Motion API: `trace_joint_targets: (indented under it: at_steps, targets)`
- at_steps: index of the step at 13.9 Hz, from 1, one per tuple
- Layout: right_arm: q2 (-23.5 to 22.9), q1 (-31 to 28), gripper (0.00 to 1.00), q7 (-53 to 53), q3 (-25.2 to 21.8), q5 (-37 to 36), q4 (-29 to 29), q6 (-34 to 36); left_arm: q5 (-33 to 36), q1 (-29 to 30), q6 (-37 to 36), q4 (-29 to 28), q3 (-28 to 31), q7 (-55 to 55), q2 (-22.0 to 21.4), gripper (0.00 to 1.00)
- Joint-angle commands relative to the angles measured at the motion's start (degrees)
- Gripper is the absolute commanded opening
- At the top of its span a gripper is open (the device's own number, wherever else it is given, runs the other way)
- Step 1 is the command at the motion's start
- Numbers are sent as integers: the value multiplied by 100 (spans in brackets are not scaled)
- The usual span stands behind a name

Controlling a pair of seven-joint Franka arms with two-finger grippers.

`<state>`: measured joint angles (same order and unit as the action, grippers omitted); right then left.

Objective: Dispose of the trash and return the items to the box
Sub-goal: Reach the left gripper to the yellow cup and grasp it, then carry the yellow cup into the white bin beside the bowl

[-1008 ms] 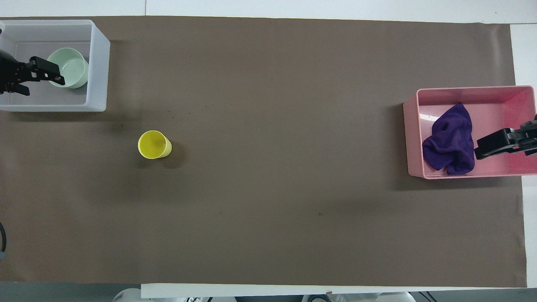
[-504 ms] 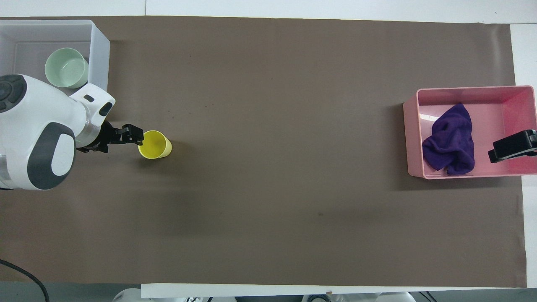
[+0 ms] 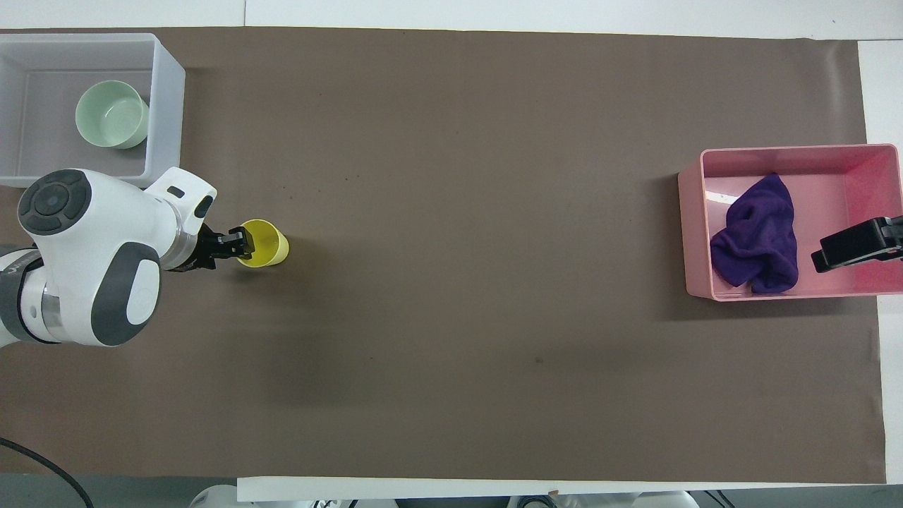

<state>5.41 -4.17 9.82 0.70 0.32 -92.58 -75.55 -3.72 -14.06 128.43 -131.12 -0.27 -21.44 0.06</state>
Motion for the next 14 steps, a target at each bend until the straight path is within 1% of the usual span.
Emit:
trace_joint_targets:
  at_steps: [1,4,5,6,7,9,11,12,13,14]
  targets:
    - [91,-84,100,169,27,83,-164,-118,82,-88,182,-151,71,-176,-138,0]
    - [92,-75,100,169,27,83,-173,-118,73,-79,245,59,71,-167,-42,0]
    - [92,-93,100,169,18,83,-164,-118,82,-79,88,242,71,-193,2,0]
    - [92,-102,100,160,18,83,-164,-118,73,-79,-227,410,71,-176,3,0]
    - [92,-102,100,143,18,83,-164,-126,73,-27,-613,759,71,-176,3,0]
    - [91,-128,100,160,18,74,-164,-214,73,166,-1387,1663,141,-150,99,0]
    - [83,-128,100,134,1,65,-155,-284,82,683,-1924,2621,150,-185,432,0]
    - [83,-128,100,125,1,74,-155,-311,99,825,-2057,2974,167,-202,581,0]
    - [83,-119,100,90,1,65,-164,-311,221,1070,-2024,3404,194,-194,818,0]
    - [83,-111,100,81,1,56,-164,-363,283,1299,-1884,3565,194,-185,959,0]
